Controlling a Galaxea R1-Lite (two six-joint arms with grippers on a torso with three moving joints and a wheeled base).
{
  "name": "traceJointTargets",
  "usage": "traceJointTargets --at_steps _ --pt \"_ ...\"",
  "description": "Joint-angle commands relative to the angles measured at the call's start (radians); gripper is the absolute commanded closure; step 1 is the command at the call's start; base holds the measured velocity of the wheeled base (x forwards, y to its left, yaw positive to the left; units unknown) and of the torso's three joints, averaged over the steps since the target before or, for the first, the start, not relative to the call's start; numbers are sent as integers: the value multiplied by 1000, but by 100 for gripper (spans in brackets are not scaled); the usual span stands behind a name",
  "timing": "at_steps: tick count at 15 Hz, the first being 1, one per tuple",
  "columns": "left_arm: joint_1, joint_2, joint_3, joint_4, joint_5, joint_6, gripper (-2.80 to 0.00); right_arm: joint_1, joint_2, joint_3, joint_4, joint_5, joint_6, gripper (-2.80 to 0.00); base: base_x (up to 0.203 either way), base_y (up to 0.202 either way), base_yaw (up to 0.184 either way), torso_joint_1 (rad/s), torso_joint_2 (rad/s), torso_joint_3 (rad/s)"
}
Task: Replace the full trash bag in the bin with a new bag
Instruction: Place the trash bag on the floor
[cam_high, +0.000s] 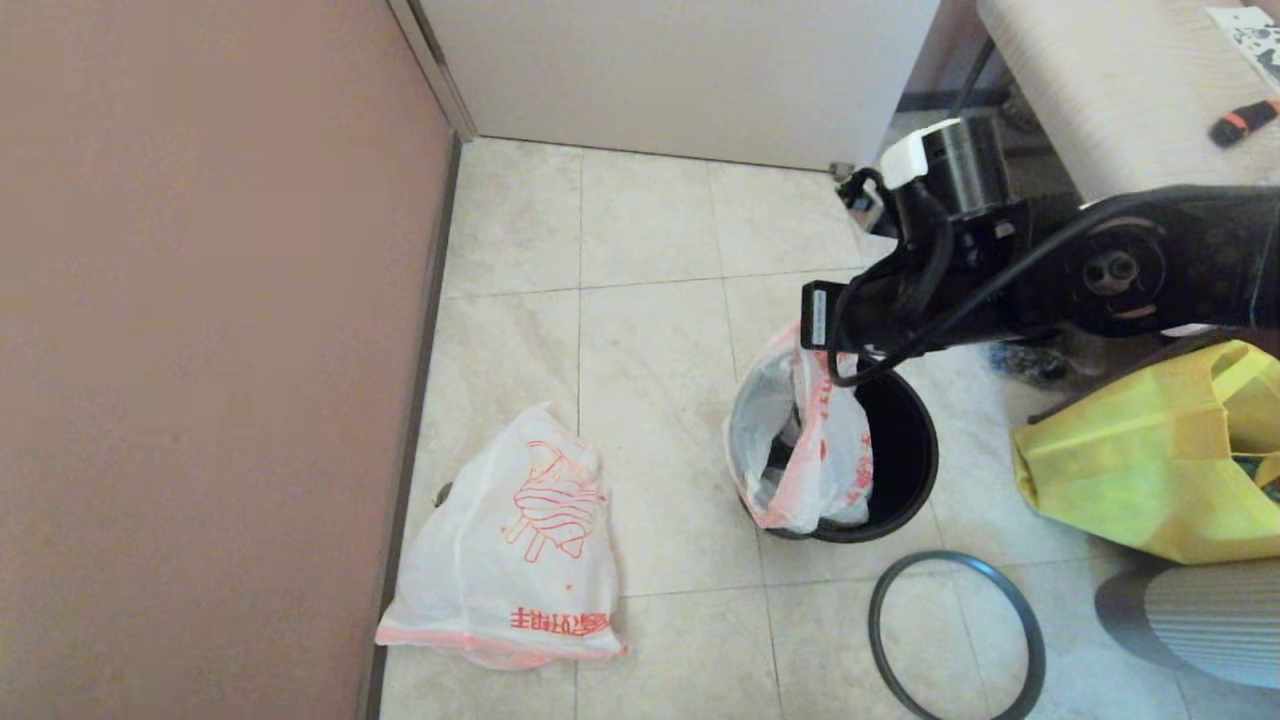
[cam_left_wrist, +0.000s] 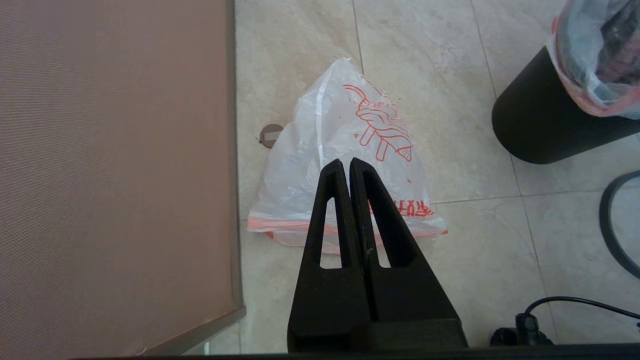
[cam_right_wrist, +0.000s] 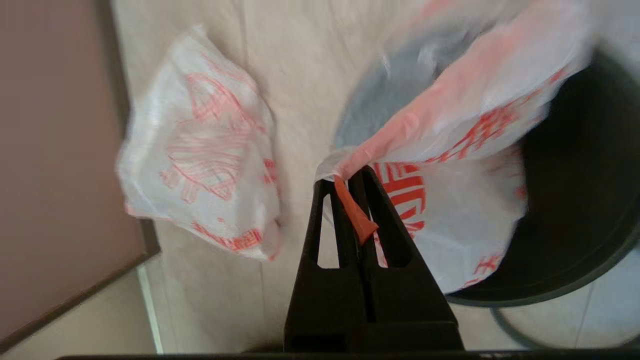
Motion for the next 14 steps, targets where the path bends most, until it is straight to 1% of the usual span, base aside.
traceJointTargets --at_steps 1,3,6,8,10,11,12,13,14 --pt "0 1 0 0 0 0 0 2 -52 -15 3 0 0 0 0 0 0 0 0 0" --pt "1 1 0 0 0 0 0 7 -95 -27 2 1 -14 0 0 0 0 0 0 0" --pt "0 1 0 0 0 0 0 49 -158 -73 10 -2 -19 0 0 0 0 0 0 0" --pt "1 1 0 0 0 0 0 73 -210 -126 60 -3 -20 0 0 0 0 0 0 0" --pt "0 1 0 0 0 0 0 78 -256 -182 95 -3 -23 0 0 0 0 0 0 0" --pt "0 1 0 0 0 0 0 79 -282 -217 103 -4 -39 0 0 0 0 0 0 0" --pt "0 1 0 0 0 0 0 79 -308 -228 99 -5 -91 0 0 0 0 0 0 0" --pt "1 1 0 0 0 0 0 78 -330 -230 80 -13 -167 0 0 0 0 0 0 0" --pt "0 1 0 0 0 0 0 76 -350 -231 27 -58 -221 0 0 0 0 0 0 0"
